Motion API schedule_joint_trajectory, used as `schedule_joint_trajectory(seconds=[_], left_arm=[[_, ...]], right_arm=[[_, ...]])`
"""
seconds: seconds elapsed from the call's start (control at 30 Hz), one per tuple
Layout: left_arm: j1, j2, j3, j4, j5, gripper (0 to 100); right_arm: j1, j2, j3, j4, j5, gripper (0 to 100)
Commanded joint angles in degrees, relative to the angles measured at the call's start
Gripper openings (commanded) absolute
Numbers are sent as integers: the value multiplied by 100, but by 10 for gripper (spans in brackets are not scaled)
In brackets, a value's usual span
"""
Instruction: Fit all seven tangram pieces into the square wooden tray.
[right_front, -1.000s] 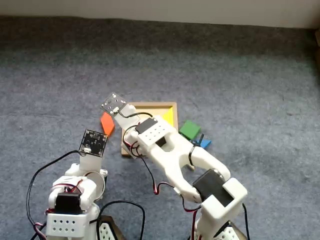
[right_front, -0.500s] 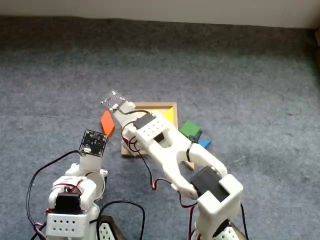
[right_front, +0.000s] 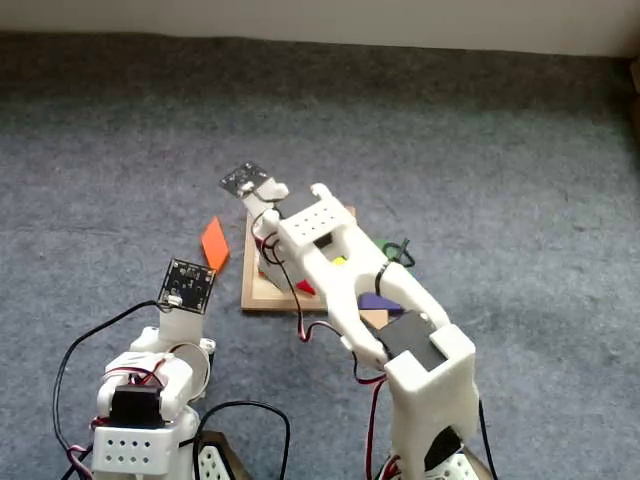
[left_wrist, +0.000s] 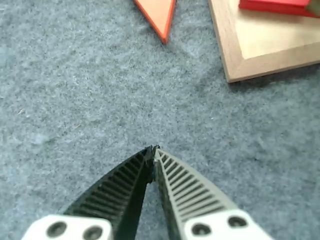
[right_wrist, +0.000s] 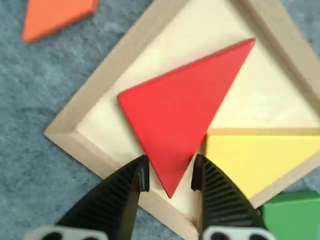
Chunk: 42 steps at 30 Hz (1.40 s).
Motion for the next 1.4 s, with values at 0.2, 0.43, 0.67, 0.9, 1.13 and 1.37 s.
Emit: schedule_joint_trajectory(seconds=[0.2,0.43,0.67,0.9,1.13,1.37], left_arm=[[-48,-84,119,18,53,32],[-48,-84,119,18,53,32],[-48,-84,119,18,53,32],[-48,-84,119,18,53,32],[-48,-84,119,18,53,32],[-48,-84,119,18,53,32]], right_arm=[[40,-101,-1068,391,-255,133],[-31,-84,-1059,-356,-264,133],[-31,497,-1059,-998,-264,131],[374,813,-1103,-1174,-255,131],[1033,804,-1068,-1147,-255,131],[1156,769,-1121,-242,-237,131]])
